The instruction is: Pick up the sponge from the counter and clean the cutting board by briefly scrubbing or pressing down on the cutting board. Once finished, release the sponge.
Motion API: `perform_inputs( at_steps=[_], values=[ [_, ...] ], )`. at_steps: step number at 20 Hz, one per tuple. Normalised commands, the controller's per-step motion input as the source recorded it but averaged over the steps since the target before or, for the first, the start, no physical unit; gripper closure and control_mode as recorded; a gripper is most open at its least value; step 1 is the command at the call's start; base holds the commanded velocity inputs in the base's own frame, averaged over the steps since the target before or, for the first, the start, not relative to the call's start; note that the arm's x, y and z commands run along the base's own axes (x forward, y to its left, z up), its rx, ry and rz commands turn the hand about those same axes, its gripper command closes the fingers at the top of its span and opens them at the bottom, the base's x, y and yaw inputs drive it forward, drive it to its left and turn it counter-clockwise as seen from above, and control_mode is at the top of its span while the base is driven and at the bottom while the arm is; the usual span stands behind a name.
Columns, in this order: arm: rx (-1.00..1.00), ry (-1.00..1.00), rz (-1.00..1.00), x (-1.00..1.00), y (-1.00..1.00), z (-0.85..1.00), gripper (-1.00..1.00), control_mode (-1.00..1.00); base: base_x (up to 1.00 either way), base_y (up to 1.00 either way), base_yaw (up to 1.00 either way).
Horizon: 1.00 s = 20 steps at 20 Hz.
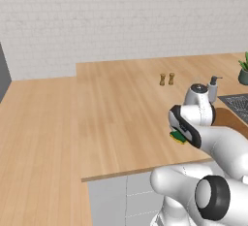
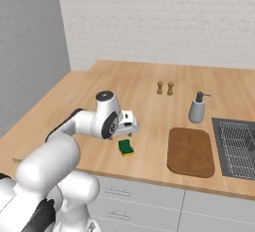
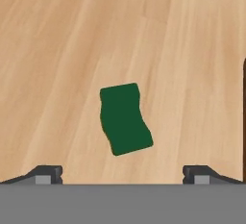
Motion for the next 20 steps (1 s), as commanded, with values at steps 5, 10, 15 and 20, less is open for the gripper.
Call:
perform_inputs(
  at_steps=[5, 10, 15, 20],
  values=[
    [0.00, 0.00, 0.01, 0.11, 0.00, -0.22, -1.00, -1.00, 0.00, 0.00, 0.00],
    [0.00, 0.00, 0.00, 0.08, -0.01, -0.19, -1.00, -1.00, 0.00, 0.00, 0.00],
    [0.00, 0.00, 0.00, 0.05, -0.04, -0.16, -1.00, -1.00, 0.00, 0.00, 0.00],
    [0.00, 0.00, 0.00, 0.10, -0.01, -0.18, -1.00, -1.00, 0.00, 0.00, 0.00]
  ],
)
